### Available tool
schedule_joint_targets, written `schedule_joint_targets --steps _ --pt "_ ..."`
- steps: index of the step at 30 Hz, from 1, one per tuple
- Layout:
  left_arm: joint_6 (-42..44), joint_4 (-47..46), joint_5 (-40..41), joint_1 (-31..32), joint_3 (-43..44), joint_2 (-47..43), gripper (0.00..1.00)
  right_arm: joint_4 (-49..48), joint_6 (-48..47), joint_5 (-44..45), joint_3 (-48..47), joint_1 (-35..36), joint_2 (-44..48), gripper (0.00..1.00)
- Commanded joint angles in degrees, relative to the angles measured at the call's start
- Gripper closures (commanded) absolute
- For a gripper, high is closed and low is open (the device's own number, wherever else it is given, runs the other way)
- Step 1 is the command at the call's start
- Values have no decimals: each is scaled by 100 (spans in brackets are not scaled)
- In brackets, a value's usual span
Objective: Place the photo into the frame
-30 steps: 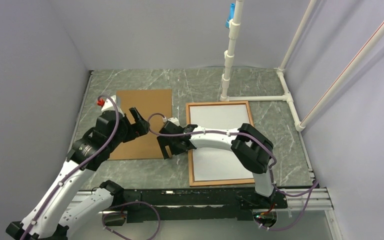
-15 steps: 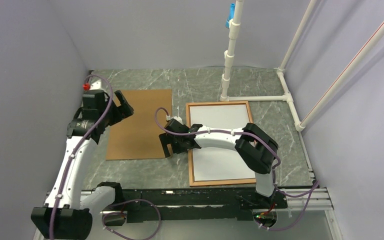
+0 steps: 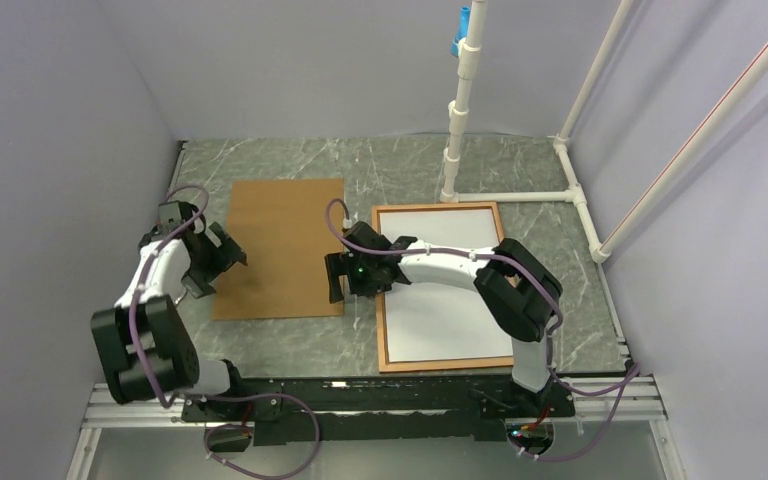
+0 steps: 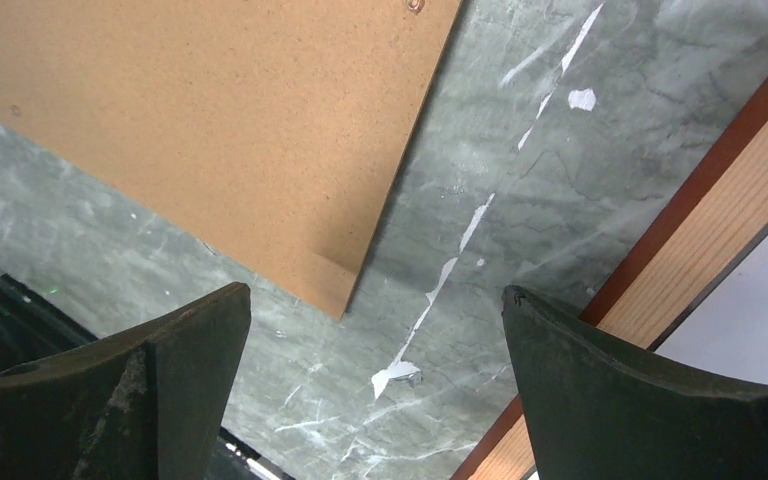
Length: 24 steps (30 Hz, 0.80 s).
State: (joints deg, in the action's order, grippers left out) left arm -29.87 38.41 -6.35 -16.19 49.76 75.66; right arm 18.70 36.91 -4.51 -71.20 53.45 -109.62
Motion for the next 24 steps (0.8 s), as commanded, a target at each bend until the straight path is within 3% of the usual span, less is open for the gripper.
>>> schedule_joint_targets --steps 1,7,13,19,24 --pt "-195 107 564 -51 432 698 1 -58 84 -401 258 -193 -143 1" --pt "-90 146 820 -96 837 1482 1 -213 141 -762 171 -368 -366 1" --pt "207 -427 184 -174 646 1970 1 -108 102 -878 -111 -395 -619 1" --pt "518 -753 -699 -168 671 2625 9 -107 156 -1168 -492 -406 -1025 1" --pt "657 -836 -1234 -117 668 2649 11 -275 280 -1510 -599 -403 -1200 1"
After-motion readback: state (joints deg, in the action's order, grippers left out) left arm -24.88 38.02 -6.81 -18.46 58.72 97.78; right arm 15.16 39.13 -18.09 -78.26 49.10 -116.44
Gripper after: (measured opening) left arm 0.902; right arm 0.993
